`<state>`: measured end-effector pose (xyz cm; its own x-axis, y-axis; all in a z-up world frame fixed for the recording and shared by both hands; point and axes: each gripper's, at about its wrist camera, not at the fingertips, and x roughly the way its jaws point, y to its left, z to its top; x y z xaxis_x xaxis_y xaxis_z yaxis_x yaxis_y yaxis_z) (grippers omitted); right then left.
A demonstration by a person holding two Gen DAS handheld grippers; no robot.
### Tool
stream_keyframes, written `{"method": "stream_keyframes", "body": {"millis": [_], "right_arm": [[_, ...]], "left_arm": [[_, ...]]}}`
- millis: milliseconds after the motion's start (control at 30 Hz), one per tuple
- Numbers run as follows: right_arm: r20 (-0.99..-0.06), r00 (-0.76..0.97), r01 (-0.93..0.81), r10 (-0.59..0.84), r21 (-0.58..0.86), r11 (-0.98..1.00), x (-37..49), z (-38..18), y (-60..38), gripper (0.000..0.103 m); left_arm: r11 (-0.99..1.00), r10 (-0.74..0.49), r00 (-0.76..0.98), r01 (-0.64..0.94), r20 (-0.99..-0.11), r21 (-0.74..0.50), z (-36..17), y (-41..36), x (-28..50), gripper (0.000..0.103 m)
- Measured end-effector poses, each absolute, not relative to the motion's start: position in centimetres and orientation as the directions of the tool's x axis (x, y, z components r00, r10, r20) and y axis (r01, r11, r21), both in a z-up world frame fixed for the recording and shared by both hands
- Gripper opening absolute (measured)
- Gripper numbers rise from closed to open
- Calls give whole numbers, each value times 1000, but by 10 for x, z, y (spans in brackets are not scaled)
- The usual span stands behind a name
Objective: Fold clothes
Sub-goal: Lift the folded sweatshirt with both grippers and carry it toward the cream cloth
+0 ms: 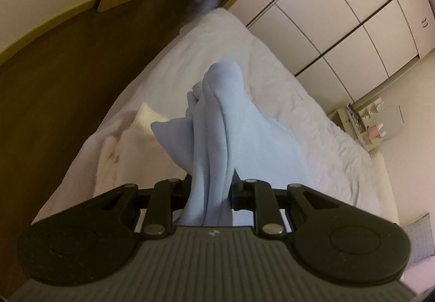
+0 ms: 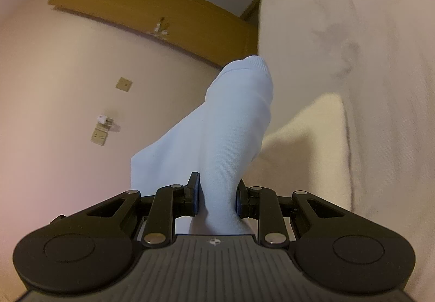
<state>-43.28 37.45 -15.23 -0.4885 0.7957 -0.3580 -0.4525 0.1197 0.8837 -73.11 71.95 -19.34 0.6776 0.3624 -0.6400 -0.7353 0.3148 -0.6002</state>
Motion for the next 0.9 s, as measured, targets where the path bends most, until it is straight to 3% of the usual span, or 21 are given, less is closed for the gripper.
{"method": "stream_keyframes", "body": {"millis": [267,367,467,567,667,733,767,800,900], "right_arm": [[-433,-456,-495,778,849,183,-457,-201,373,27],[-537,-421,-598,731,770,222,-468,-215,374,44],[-582,-398,-657,710,720,222,-470,-213,375,52],[-619,-361,-745,697,641,183,-469,-193,374,53],[-647,-303,-841,699,526,122,-471,-169,367,53],[-649,-267,-901,712,430,54,-475,-155,355,49],[-644,-257,-924,721,382,12,-479,-148,349,34],[-635,-252,-942,730,334,-35,-485,-142,343,22],[-596,-297,-949,746,273,-160,-504,-135,328,19]], "left_arm": [[308,312,651,-758,-692,-575,-251,724,-747,21],[319,305,607,-791,-734,-522,-273,728,-745,42],[308,320,606,-794,-728,-524,-270,729,-750,43],[296,378,553,-832,-742,-469,-252,721,-758,44],[304,462,479,-876,-747,-373,-226,699,-763,32],[332,516,434,-896,-739,-294,-207,678,-759,17],[352,541,423,-899,-727,-261,-198,666,-757,12],[374,554,433,-893,-711,-252,-191,655,-755,12],[413,524,458,-874,-718,-255,-196,638,-751,12]]}}
